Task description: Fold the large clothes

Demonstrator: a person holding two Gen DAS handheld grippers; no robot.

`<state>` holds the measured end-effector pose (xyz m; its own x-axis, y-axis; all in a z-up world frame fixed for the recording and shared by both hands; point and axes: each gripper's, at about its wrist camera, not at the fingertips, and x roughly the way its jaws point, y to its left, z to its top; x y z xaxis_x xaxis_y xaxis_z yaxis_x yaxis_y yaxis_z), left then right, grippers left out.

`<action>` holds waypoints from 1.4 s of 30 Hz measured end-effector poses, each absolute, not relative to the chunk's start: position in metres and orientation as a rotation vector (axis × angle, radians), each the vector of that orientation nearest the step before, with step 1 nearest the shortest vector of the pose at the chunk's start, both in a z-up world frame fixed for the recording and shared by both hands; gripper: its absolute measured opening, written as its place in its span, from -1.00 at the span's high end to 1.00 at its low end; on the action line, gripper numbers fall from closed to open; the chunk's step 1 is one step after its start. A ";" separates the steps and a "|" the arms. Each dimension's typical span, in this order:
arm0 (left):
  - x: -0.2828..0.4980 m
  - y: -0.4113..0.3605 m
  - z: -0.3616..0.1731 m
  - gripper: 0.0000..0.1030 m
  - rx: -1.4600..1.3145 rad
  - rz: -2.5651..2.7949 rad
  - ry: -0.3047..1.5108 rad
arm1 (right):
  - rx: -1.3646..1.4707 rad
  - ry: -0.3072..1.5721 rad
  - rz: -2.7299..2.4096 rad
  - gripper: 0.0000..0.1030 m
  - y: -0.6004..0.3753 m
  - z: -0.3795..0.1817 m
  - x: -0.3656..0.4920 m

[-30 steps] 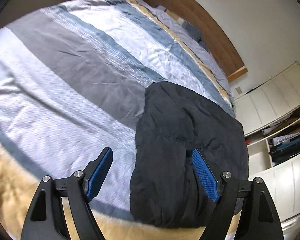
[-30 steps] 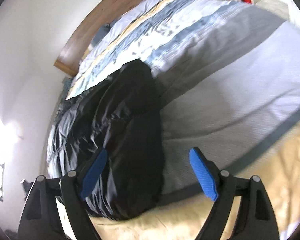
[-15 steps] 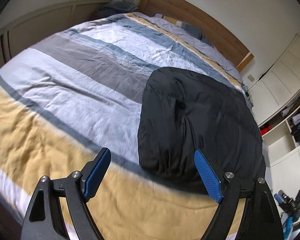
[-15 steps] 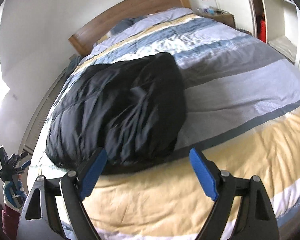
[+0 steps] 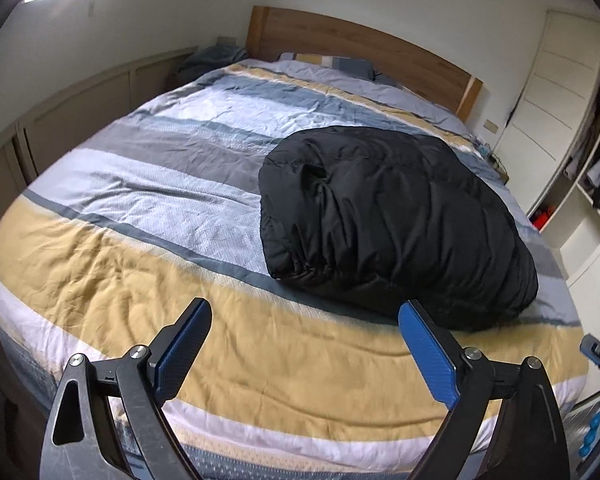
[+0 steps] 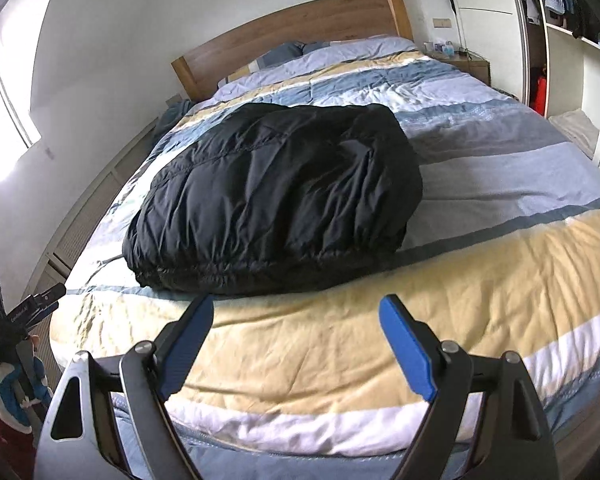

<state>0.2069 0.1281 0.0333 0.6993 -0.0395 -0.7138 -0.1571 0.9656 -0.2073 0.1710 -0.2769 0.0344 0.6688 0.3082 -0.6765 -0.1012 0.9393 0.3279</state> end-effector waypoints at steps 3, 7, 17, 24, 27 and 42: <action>0.210 0.119 0.038 -0.81 -0.234 0.058 0.782 | 0.253 0.801 0.238 -0.64 -0.268 0.038 0.172; 0.233 0.109 0.042 -0.81 -0.222 0.046 0.773 | 0.227 0.788 0.245 -0.64 -0.254 0.042 0.190; 0.342 0.090 0.034 -0.83 -0.189 0.069 0.742 | 0.038 0.709 0.193 -0.64 -0.196 0.044 0.289; 0.429 0.079 0.036 -0.85 -0.208 0.080 0.678 | -0.013 0.638 0.183 -0.64 -0.160 0.039 0.374; 0.461 0.072 0.031 -0.85 -0.205 0.076 0.675 | -0.017 0.619 0.183 -0.64 -0.151 0.034 0.407; 0.523 0.068 -0.018 -0.86 -0.205 0.087 0.752 | -0.003 0.646 0.172 -0.64 -0.161 -0.002 0.468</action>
